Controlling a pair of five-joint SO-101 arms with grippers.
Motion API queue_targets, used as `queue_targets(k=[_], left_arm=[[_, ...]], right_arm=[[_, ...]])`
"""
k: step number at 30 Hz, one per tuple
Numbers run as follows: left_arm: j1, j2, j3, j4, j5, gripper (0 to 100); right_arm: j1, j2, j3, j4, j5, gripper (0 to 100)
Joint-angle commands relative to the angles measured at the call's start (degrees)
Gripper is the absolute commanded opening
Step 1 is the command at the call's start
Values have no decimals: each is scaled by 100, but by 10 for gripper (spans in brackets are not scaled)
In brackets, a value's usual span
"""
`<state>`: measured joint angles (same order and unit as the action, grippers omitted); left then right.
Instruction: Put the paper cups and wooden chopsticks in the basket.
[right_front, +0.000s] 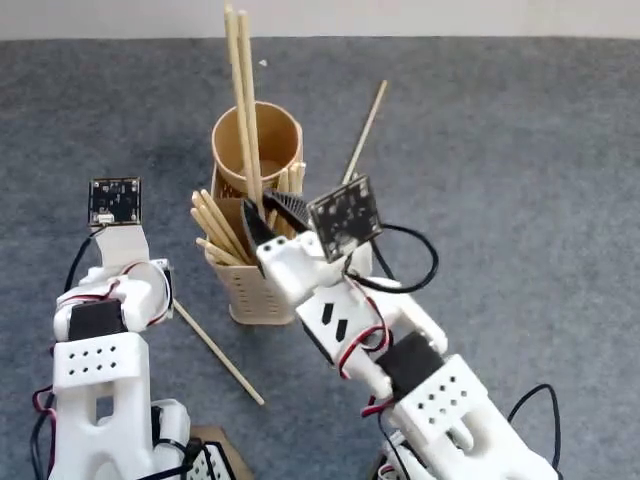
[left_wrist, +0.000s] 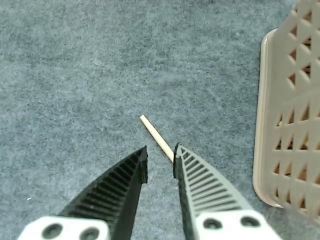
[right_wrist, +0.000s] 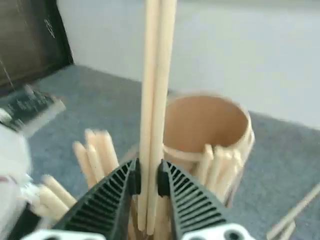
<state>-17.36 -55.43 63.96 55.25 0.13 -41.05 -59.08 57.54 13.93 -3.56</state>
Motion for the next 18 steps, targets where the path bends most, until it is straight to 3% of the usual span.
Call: queue_targets(k=[1,5,12,18], left_arm=[[92,-84,-22,-97,-44,123],[92,-84,-22,-97,-44,123],[92,-84,-22,-97,-44,123],[92,-84,-22,-97,-44,123]], right_arm=[[224,-163,180,-251,-18,72],[224,-154,-180,365,-18,164],[224,-154,-1886,1684,-9,164],[716,-101,-3952,3793,-26,163]])
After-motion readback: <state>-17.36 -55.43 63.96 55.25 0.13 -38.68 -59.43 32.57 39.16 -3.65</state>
